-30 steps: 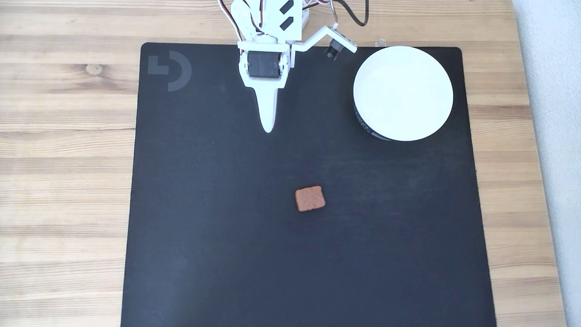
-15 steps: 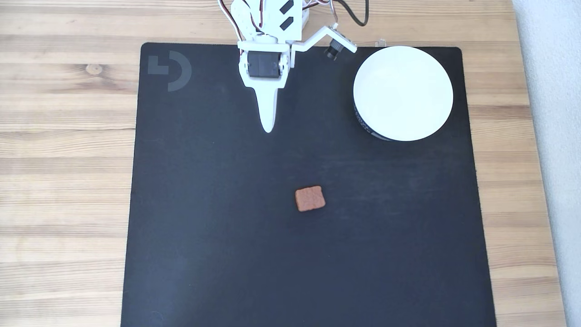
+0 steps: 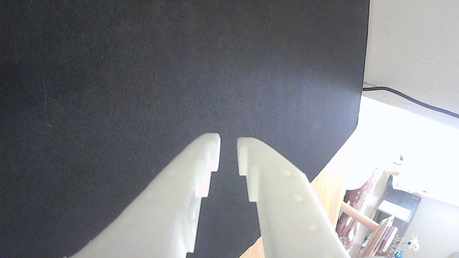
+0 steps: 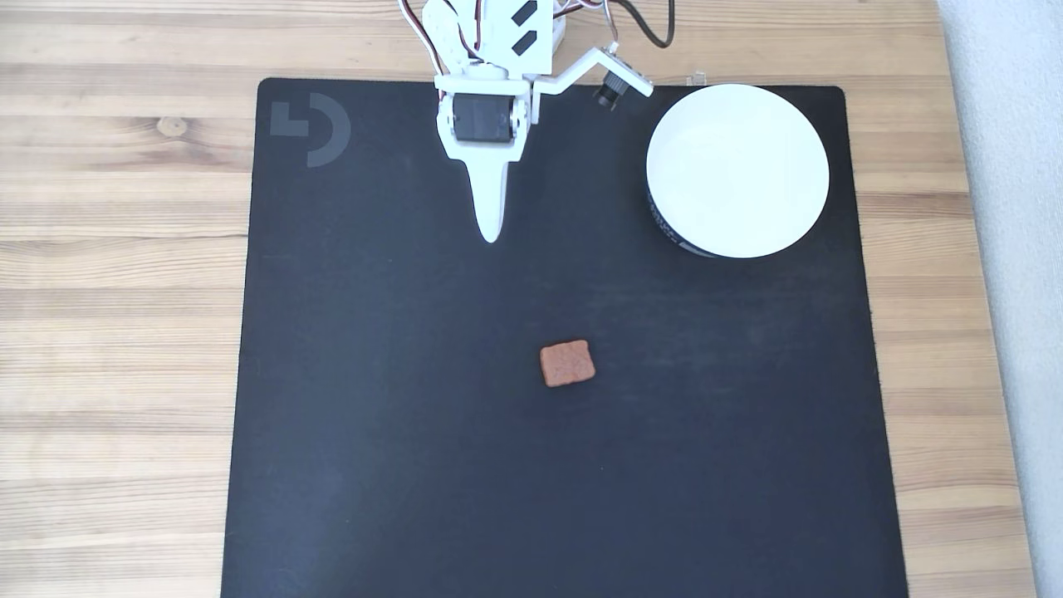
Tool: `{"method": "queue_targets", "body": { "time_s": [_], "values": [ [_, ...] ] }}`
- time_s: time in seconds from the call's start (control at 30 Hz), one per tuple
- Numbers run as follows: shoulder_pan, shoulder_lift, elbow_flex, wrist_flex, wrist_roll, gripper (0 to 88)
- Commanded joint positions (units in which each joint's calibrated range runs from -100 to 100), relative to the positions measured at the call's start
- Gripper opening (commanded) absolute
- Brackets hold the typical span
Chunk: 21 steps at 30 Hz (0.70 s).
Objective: Pick up the toy and place it on the plate
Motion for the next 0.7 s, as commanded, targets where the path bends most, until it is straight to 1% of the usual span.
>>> {"method": "queue_targets", "body": {
  "time_s": [0.0,0.67],
  "values": [
    [-0.16,-0.67,0.78,0.20,0.30,2.6],
    [-0.33,-0.75,0.78,0.37,0.35,2.5]
  ]
}}
